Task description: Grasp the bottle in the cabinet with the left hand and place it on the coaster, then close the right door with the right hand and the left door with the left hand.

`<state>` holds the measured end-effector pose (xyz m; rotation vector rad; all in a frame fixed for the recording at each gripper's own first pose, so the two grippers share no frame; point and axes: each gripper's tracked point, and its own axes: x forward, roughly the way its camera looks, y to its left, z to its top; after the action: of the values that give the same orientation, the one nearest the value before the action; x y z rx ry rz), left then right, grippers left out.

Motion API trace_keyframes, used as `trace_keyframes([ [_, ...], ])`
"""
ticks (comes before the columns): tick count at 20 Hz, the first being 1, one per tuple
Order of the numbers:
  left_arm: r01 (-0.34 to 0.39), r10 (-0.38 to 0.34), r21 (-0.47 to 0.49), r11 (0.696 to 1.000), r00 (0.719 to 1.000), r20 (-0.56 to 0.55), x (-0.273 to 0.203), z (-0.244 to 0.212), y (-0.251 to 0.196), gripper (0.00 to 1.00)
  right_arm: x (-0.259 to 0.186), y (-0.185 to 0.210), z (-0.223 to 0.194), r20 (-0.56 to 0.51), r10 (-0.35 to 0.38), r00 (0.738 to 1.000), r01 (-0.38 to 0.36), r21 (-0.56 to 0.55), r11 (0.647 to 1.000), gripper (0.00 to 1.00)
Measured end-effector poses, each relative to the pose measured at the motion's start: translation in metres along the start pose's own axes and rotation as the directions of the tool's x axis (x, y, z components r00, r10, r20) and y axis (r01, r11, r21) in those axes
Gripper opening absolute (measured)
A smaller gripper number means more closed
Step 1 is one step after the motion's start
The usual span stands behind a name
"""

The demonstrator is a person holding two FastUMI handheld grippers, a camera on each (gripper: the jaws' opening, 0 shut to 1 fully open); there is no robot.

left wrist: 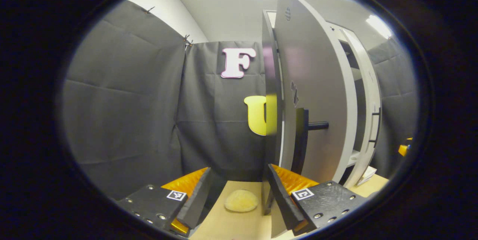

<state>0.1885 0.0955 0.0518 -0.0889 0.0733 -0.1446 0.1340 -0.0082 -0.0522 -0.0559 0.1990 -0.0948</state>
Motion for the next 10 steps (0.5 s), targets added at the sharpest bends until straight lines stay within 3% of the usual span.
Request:
trace_keyframes([
  [4, -0.026, 0.026, 0.021, 0.999, 1.000, -0.001, -0.005, 0.000, -0.012, 0.86, 0.007, -0.016, -0.001, -0.004, 0.011, 1.000, -0.011, 0.012, 1.000, 0.98],
  [10, -0.001, 0.001, 0.008, 1.000, 1.000, 0.003, -0.015, 0.000, -0.045, 0.86, 0.017, -0.025, -0.001, -0.007, 0.039, 0.999, -0.039, -0.009, 0.999, 0.98],
])
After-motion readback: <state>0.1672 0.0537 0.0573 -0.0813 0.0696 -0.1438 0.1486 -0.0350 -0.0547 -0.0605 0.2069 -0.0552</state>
